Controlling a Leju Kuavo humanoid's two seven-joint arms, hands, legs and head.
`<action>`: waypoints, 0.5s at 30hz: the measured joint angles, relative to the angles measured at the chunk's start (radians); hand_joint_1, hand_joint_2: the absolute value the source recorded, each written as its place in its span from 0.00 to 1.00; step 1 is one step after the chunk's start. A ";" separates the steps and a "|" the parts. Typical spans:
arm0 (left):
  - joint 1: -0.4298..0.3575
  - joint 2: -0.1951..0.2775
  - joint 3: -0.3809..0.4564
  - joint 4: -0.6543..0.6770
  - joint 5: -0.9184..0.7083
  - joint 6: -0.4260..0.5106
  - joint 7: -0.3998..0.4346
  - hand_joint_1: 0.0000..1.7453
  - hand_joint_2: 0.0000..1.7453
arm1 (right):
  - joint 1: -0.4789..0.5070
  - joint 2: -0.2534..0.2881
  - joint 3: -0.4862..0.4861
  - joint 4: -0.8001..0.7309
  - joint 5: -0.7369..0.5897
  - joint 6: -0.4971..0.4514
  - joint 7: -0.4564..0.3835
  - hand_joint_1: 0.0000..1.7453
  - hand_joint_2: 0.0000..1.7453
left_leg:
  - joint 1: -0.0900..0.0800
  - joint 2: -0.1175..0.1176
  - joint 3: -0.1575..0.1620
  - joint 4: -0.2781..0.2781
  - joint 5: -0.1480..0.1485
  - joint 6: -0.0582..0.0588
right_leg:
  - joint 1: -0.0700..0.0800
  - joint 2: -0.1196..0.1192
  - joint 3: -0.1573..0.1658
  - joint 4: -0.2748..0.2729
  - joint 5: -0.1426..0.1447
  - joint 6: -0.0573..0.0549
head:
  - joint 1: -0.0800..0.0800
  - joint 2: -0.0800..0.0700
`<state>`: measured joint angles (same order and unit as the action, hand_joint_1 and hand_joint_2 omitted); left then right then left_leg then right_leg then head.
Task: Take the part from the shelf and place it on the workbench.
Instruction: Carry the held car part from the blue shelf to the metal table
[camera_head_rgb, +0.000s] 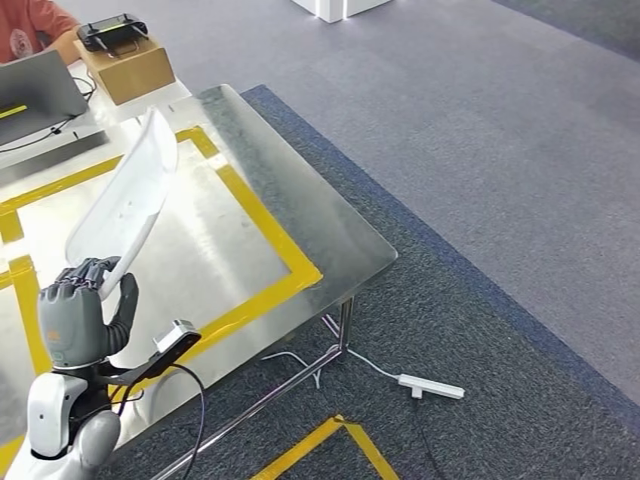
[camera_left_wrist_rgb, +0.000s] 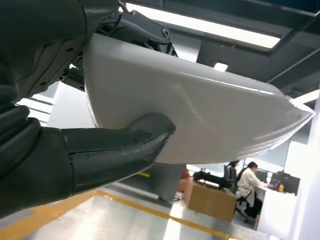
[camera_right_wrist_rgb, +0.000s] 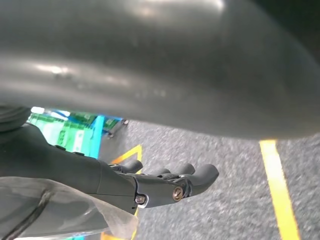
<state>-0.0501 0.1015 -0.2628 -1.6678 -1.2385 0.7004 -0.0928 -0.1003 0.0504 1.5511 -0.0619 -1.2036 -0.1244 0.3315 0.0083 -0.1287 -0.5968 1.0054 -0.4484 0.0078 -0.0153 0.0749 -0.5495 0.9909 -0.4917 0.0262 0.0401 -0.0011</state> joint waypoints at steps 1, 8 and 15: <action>0.001 0.000 0.000 0.000 0.000 0.000 0.000 1.00 1.00 | 0.000 0.000 0.000 0.000 0.000 0.000 0.000 0.00 0.00 | -0.001 0.007 -0.004 0.005 -0.004 -0.006 | -0.001 -0.012 0.003 -0.005 0.002 -0.006 | -0.001 0.000; -0.002 0.001 0.000 0.000 0.000 0.000 0.000 1.00 1.00 | 0.001 0.002 0.001 0.001 0.000 0.000 0.000 0.00 0.00 | 0.002 0.121 -0.126 0.273 -0.112 -0.030 | 0.001 -0.112 0.014 -0.013 -0.003 -0.026 | -0.013 0.000; -0.014 0.002 -0.001 0.000 -0.010 0.000 0.001 1.00 1.00 | -0.004 0.002 0.003 0.001 0.000 0.000 -0.002 0.00 0.00 | -0.014 0.184 0.009 0.003 -0.012 0.001 | 0.014 -0.185 0.033 -0.008 -0.026 0.002 | -0.014 0.000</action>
<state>-0.0640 0.1031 -0.2635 -1.6680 -1.2481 0.7004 -0.0916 -0.1043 0.0526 1.5543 -0.0607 -1.2039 -0.1243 0.3300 -0.0055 0.0551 -0.5878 1.0083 -0.4599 0.0085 -0.0017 -0.1105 -0.5163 0.9830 -0.5174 0.0281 0.0262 -0.0011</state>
